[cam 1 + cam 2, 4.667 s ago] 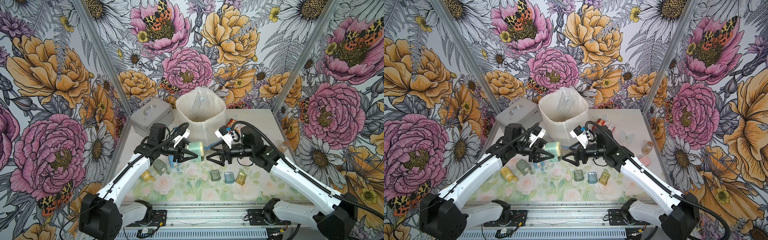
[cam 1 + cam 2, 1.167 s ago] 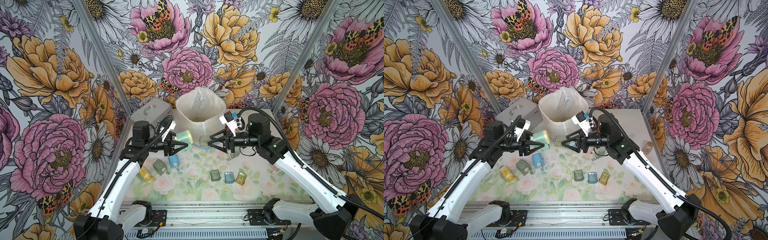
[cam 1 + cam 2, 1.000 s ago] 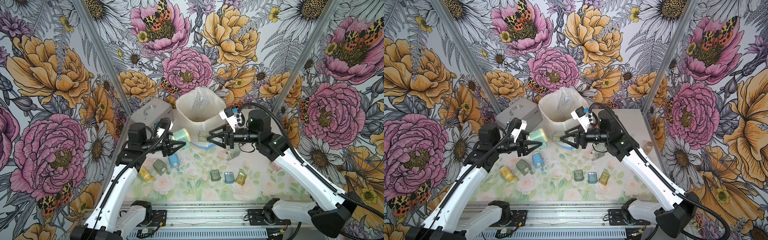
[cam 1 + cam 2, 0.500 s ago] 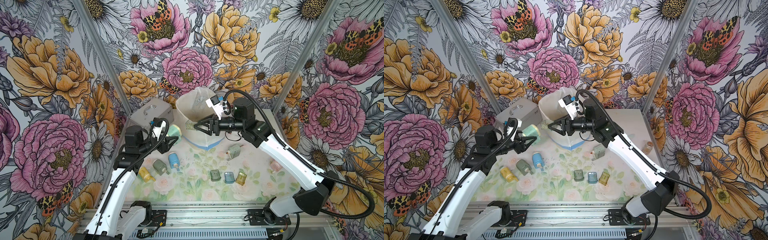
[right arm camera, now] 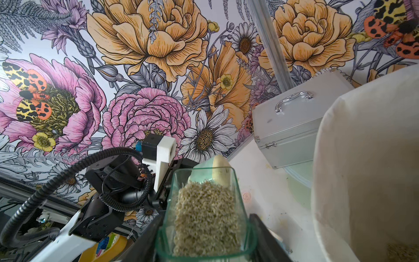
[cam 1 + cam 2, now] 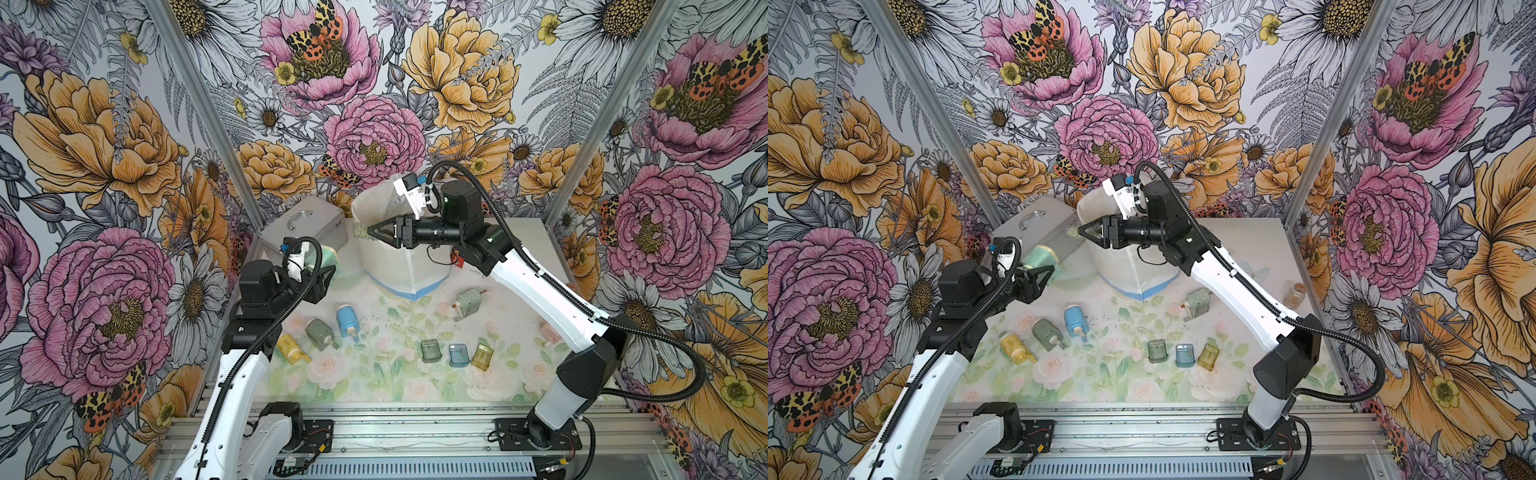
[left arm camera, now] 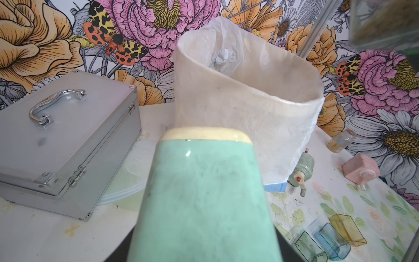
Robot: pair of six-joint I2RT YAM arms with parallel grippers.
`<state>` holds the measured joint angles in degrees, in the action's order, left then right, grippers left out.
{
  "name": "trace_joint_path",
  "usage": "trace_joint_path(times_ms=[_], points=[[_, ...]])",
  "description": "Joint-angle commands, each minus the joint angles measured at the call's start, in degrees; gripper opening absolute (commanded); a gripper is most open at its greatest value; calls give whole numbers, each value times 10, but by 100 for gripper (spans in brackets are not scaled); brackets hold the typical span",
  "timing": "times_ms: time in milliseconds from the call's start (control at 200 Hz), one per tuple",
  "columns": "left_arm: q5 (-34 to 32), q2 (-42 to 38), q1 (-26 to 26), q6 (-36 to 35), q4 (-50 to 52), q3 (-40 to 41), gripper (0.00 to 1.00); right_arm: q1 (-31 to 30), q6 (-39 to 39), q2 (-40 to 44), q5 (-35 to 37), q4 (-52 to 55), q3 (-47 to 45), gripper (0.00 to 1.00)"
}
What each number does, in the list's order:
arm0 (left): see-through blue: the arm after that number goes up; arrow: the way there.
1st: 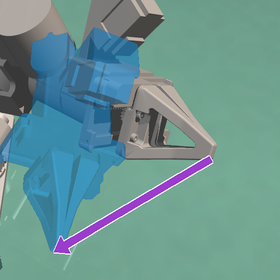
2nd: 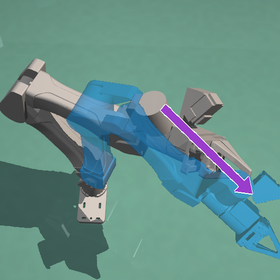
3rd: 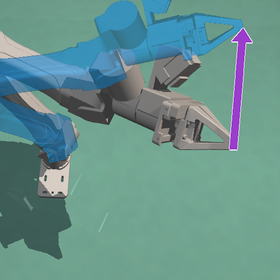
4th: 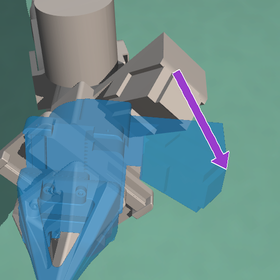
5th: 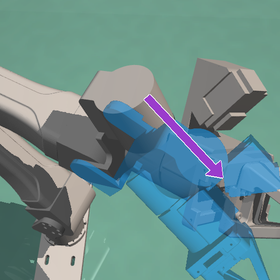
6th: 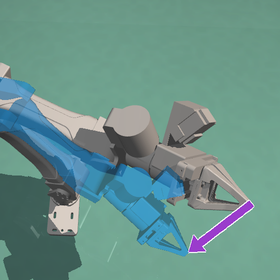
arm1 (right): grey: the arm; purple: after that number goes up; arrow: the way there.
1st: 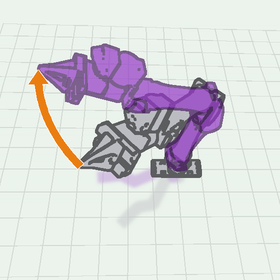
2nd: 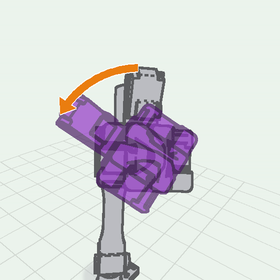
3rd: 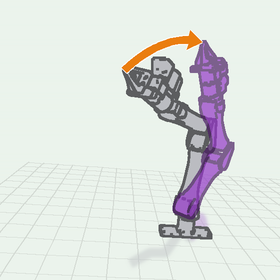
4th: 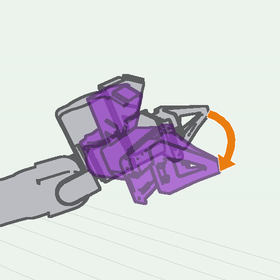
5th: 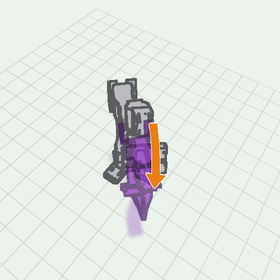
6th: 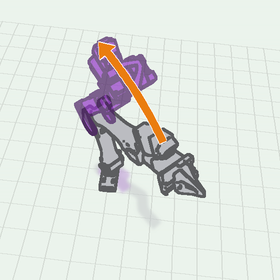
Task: Take out the pencil sharpener tray and clean the shavings
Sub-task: Pour the shavings into the trash bin.
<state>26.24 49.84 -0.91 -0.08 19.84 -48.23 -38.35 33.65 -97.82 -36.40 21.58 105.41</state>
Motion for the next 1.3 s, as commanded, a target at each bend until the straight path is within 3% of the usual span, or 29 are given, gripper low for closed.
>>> trace_joint_path(times_ms=[0,295,646,856,1036,1141,1296], points=[[-21,-5,9,14,-35,7,0,-5,38,-18,19,-8,36,41],[1,8,29,27,-47,13,0,-4,107,-41,40,-5,70,41],[12,-62,18,126,-35,42,0,5,165,-27,47,-6,70,44],[-57,-124,-34,55,43,43,0,15,214,-26,30,-29,66,45],[-86,-158,-34,5,99,52,0,27,248,-4,27,-70,34,45],[-73,-178,-33,-15,94,83,0,44,323,3,10,-157,-9,45],[-108,-239,-33,-24,74,103,0,67,483,-15,-14,-329,-78,42]])
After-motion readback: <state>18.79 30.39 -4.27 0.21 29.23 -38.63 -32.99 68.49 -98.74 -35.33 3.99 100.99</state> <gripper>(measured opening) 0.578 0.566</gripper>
